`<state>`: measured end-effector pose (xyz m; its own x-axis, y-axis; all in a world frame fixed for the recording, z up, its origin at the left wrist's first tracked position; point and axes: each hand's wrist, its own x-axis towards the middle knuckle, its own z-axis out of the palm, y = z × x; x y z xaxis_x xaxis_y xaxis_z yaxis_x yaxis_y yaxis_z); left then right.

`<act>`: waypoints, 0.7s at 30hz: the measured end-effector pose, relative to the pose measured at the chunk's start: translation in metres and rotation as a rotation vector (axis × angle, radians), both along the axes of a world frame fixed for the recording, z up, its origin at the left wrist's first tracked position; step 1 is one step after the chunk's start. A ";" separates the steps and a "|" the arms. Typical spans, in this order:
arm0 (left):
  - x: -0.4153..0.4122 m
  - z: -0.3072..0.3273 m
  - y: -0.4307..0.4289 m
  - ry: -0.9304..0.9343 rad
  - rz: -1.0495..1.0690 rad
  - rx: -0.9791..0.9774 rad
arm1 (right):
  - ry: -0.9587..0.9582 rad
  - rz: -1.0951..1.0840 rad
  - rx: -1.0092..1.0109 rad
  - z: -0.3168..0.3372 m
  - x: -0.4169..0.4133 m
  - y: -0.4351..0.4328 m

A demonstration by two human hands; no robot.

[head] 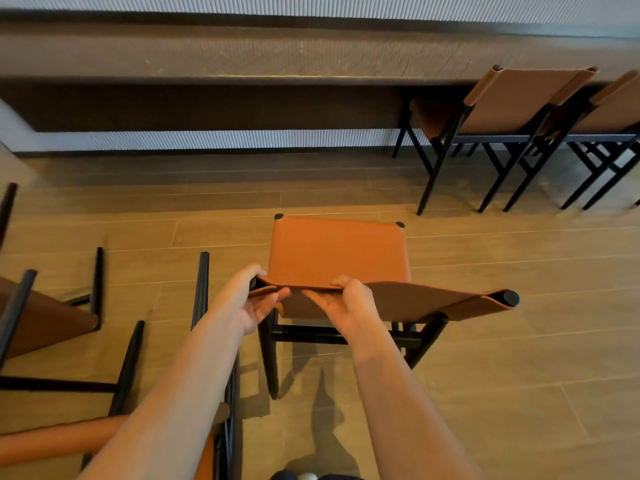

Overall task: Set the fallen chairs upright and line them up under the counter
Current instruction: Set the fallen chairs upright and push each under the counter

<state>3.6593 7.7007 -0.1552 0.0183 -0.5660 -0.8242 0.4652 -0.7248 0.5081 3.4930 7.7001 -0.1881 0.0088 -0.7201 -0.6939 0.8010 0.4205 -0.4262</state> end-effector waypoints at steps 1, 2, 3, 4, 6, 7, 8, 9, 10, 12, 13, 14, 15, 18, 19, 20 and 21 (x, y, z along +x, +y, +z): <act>0.005 -0.005 0.005 0.029 0.017 0.024 | 0.017 0.018 0.011 -0.003 0.004 0.000; 0.007 -0.010 0.009 0.055 0.019 0.046 | 0.030 0.028 0.024 -0.006 0.005 0.002; 0.006 -0.014 0.013 0.079 0.018 0.060 | 0.037 0.034 0.036 -0.009 0.004 0.004; 0.007 -0.018 0.017 0.099 0.024 0.072 | 0.043 0.040 0.050 -0.013 0.003 0.008; 0.005 -0.026 0.022 0.131 0.048 0.085 | 0.059 0.063 0.068 -0.016 0.000 0.016; 0.006 -0.029 0.024 0.141 0.058 0.093 | 0.067 0.074 0.074 -0.017 -0.001 0.018; 0.007 -0.032 0.028 0.149 0.062 0.105 | 0.072 0.080 0.083 -0.018 -0.001 0.022; 0.009 -0.035 0.031 0.157 0.063 0.116 | 0.077 0.084 0.089 -0.020 0.000 0.025; 0.012 -0.038 0.035 0.164 0.060 0.133 | 0.077 0.083 0.093 -0.022 0.000 0.030; 0.012 -0.044 0.047 0.172 0.064 0.159 | 0.072 0.080 0.097 -0.027 0.002 0.043; 0.011 -0.047 0.052 0.174 0.076 0.159 | 0.073 0.080 0.101 -0.029 0.003 0.049; 0.010 -0.049 0.057 0.173 0.090 0.151 | 0.077 0.079 0.104 -0.032 0.003 0.054; 0.009 -0.051 0.060 0.171 0.104 0.138 | 0.081 0.076 0.104 -0.034 0.003 0.057; 0.009 -0.052 0.064 0.162 0.114 0.113 | 0.088 0.059 0.101 -0.034 0.004 0.058; 0.008 -0.052 0.065 0.160 0.117 0.106 | 0.094 0.060 0.105 -0.034 0.004 0.058; 0.008 -0.051 0.066 0.157 0.129 0.092 | 0.102 0.066 0.111 -0.033 0.004 0.060; 0.006 -0.051 0.068 0.151 0.150 0.069 | 0.116 0.080 0.117 -0.032 0.004 0.062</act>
<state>3.6652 7.7690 -0.2059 -0.0282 -0.5081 -0.8608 0.6373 -0.6726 0.3761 3.4970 7.7626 -0.2205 -0.0227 -0.6346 -0.7725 0.7112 0.5328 -0.4586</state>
